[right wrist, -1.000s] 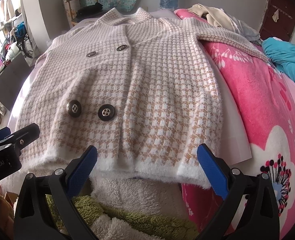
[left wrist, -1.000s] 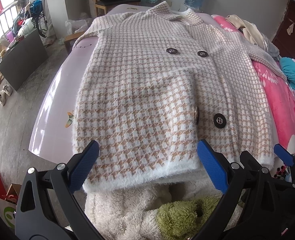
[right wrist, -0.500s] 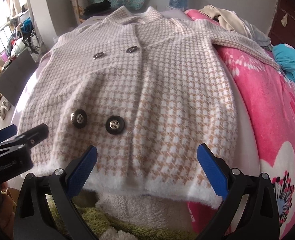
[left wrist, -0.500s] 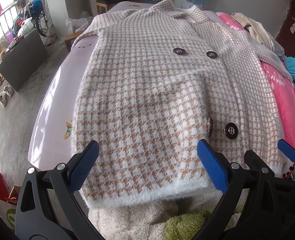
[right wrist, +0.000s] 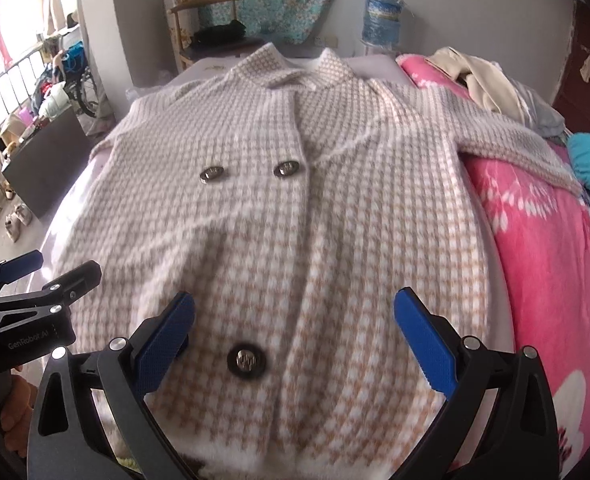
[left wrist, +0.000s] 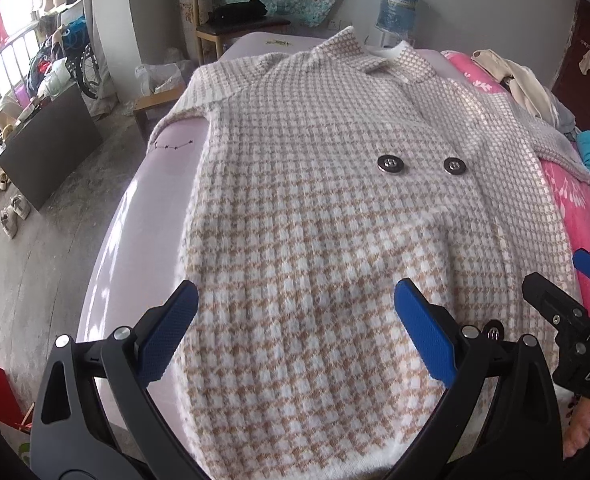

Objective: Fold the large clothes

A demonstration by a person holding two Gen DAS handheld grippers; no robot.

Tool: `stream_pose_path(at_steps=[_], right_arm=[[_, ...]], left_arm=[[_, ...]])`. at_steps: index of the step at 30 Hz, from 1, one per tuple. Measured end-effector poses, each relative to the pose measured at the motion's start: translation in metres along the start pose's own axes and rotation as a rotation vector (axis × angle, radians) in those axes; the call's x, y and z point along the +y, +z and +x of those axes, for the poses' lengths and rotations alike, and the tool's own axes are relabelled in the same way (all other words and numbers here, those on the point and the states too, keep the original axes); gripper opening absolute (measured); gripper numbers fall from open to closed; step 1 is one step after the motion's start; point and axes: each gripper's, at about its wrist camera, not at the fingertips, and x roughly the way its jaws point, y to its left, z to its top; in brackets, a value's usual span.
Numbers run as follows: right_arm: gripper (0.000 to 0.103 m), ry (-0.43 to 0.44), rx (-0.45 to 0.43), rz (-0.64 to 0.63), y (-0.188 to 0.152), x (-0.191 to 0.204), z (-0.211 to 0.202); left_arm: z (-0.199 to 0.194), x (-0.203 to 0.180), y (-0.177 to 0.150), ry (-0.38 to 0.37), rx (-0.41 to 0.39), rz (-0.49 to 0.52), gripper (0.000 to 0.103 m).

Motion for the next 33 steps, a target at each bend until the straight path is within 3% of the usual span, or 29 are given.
stream_pose_path(at_steps=[4, 6, 9, 14, 18, 23, 26, 29, 33], right_arm=[[0.097, 0.011, -0.034, -0.024, 0.02, -0.001, 0.008], [0.097, 0.018, -0.054, -0.042, 0.03, 0.002, 0.012], [0.097, 0.056, -0.084, -0.069, 0.044, 0.009, 0.018], [0.097, 0.134, -0.1, -0.124, 0.067, 0.034, 0.031], [0.097, 0.193, -0.081, -0.2, 0.081, 0.065, 0.045], [0.097, 0.243, -0.06, -0.271, 0.097, 0.097, 0.061], [0.097, 0.259, -0.06, -0.299, 0.104, 0.114, 0.068], [0.097, 0.262, -0.05, -0.324, 0.107, 0.126, 0.075], [0.097, 0.245, -0.016, -0.355, 0.108, 0.141, 0.09]], left_arm=[[0.002, 0.01, 0.012, -0.108, -0.077, -0.017, 0.095], [0.003, 0.015, 0.017, -0.127, -0.103, -0.027, 0.095], [0.007, 0.02, 0.027, -0.129, -0.109, -0.034, 0.095], [0.017, 0.044, 0.043, -0.2, -0.104, -0.113, 0.095], [0.017, 0.083, 0.062, -0.157, -0.149, -0.199, 0.095], [0.027, 0.162, 0.094, -0.109, -0.155, -0.408, 0.095], [0.056, 0.218, 0.105, -0.162, -0.09, -0.577, 0.095], [0.102, 0.272, 0.102, -0.304, 0.02, -0.798, 0.095], [0.169, 0.31, 0.08, -0.487, 0.175, -1.034, 0.095]])
